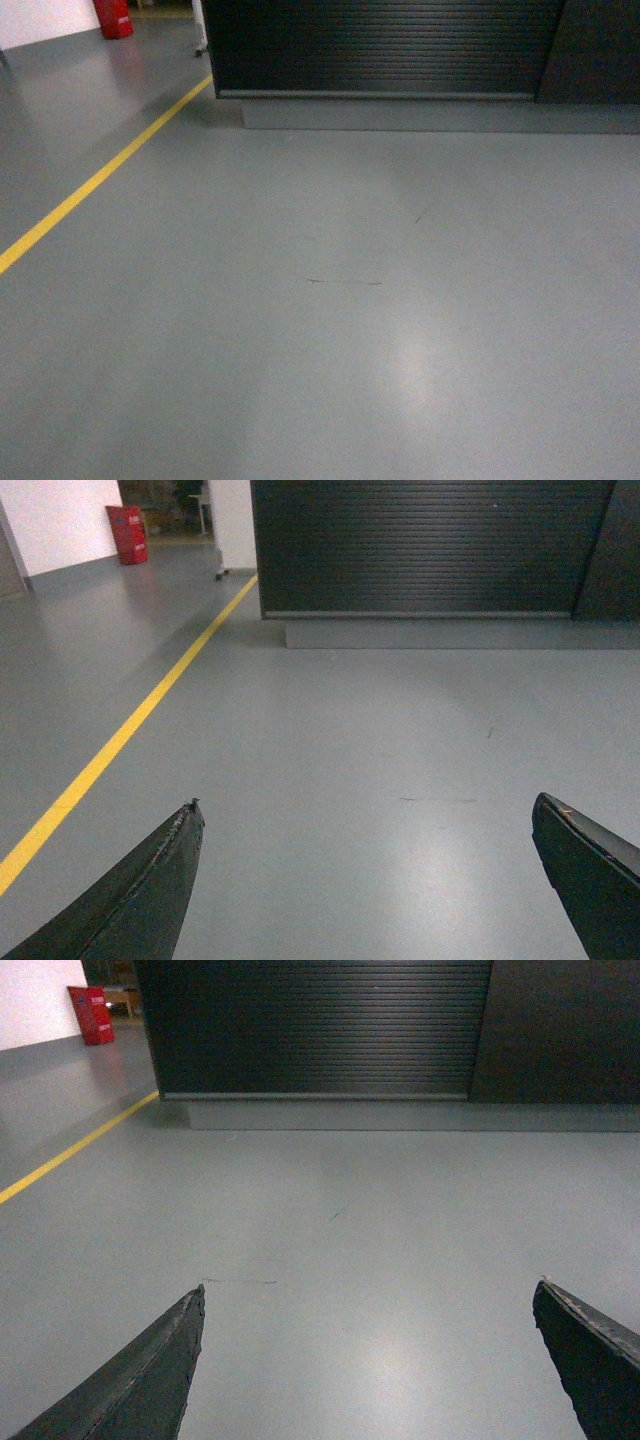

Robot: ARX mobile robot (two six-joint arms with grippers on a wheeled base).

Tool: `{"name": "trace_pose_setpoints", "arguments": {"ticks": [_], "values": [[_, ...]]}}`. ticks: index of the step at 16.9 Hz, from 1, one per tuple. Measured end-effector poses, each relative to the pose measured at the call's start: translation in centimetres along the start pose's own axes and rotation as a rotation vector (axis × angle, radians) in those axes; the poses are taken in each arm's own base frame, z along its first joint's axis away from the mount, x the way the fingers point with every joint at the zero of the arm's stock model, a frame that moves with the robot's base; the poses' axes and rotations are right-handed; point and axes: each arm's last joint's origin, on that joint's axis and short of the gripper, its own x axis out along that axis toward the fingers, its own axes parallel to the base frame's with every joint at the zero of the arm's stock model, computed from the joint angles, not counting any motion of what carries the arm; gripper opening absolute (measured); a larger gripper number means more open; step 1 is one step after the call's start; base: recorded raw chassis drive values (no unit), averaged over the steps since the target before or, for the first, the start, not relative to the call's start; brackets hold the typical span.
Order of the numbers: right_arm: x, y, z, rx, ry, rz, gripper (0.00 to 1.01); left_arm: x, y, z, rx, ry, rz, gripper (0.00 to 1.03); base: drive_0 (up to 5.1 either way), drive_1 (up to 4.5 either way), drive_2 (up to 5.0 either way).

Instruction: Place dark red mango on scale at checkout

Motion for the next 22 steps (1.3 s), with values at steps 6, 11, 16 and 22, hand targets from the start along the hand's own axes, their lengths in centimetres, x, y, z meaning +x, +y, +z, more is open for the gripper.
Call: {"name": "trace_pose_setpoints", "arguments": {"ticks": [6, 11, 16, 22], "values": [[0.0, 0.0, 0.0, 0.0, 0.0, 0.0, 0.98, 0.0, 0.0, 0.0, 0.0, 0.0, 0.0, 0.98, 0.0, 0.0, 0.0], [0.0, 0.0, 0.0, 0.0, 0.0, 0.0, 0.98, 0.0, 0.0, 0.0, 0.0, 0.0, 0.0, 0.98, 0.0, 0.0, 0.0], [0.0, 0.0, 0.0, 0.0, 0.0, 0.0, 0.98, 0.0, 0.0, 0.0, 0.0, 0.0, 0.0, 0.98, 0.0, 0.0, 0.0], [0.0, 0.0, -0.01, 0.0, 0.001, 0.0, 0.98, 0.0, -0.01, 0.02, 0.0, -0.002, -0.001, 0.98, 0.0, 0.0, 0.0]]}}
